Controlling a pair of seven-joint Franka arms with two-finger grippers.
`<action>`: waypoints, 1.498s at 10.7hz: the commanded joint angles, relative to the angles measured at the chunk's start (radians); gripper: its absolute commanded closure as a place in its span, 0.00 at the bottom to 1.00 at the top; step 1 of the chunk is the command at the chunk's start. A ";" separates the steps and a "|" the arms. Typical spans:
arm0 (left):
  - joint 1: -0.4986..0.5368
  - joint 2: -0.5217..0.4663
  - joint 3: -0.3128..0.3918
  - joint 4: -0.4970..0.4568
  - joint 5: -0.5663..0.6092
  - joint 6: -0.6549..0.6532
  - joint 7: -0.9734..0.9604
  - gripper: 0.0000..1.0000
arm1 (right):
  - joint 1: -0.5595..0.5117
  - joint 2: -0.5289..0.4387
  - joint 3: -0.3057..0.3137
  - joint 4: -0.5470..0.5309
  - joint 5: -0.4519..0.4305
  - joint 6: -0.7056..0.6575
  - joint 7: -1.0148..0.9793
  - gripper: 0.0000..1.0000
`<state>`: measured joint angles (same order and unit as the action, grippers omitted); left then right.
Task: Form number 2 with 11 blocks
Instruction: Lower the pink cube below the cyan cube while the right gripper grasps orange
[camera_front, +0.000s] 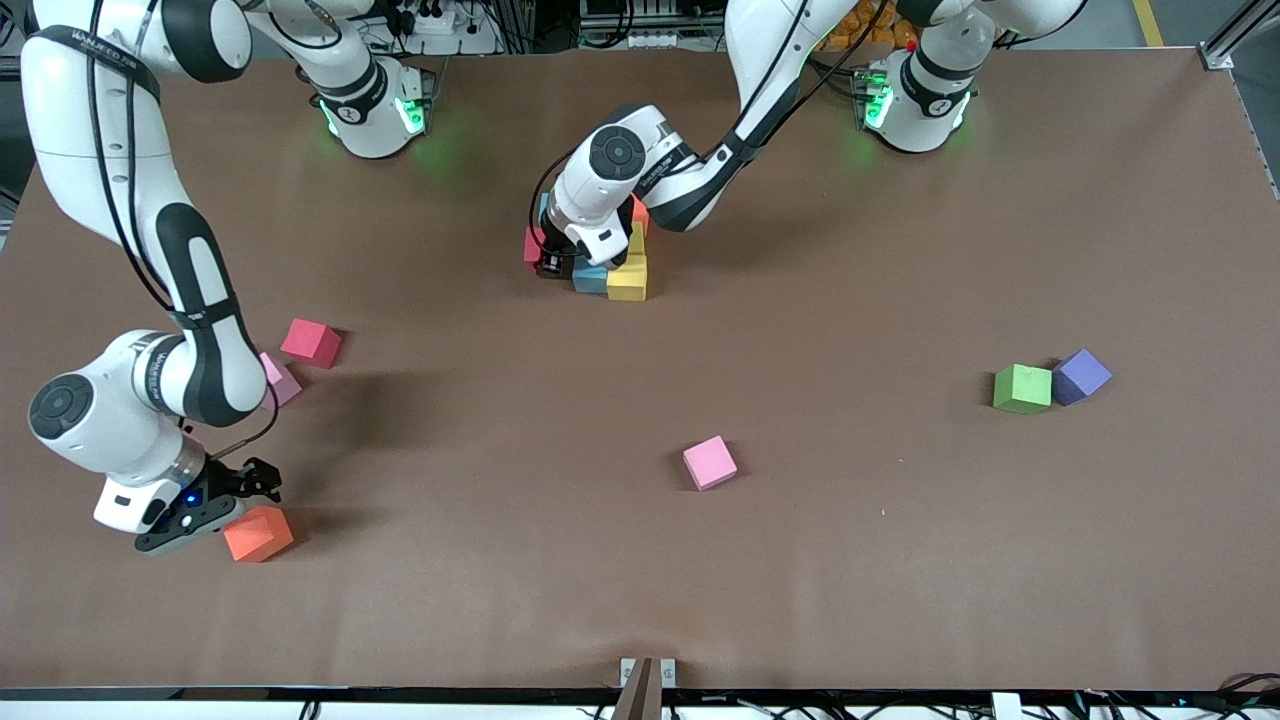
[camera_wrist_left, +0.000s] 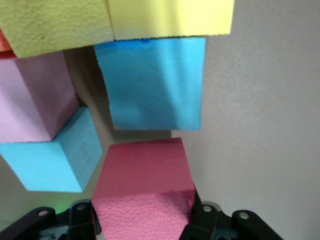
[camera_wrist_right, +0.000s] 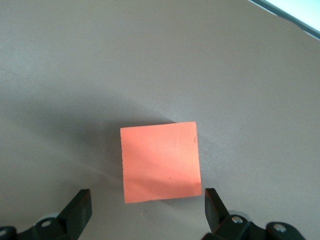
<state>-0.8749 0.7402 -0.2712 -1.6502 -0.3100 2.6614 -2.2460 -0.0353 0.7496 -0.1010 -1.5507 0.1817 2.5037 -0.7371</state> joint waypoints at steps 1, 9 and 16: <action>-0.019 0.022 0.021 0.018 0.023 0.015 -0.021 1.00 | -0.015 0.027 0.009 0.050 0.018 -0.025 0.005 0.00; -0.018 0.030 0.027 0.009 0.023 0.031 -0.023 1.00 | -0.003 0.122 0.012 0.153 0.016 0.035 0.004 0.00; -0.018 0.039 0.030 0.006 0.025 0.038 -0.023 1.00 | -0.020 0.154 0.041 0.176 0.038 0.044 0.002 0.14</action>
<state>-0.8803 0.7723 -0.2524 -1.6505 -0.3072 2.6824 -2.2460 -0.0361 0.8800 -0.0798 -1.4113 0.2002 2.5492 -0.7316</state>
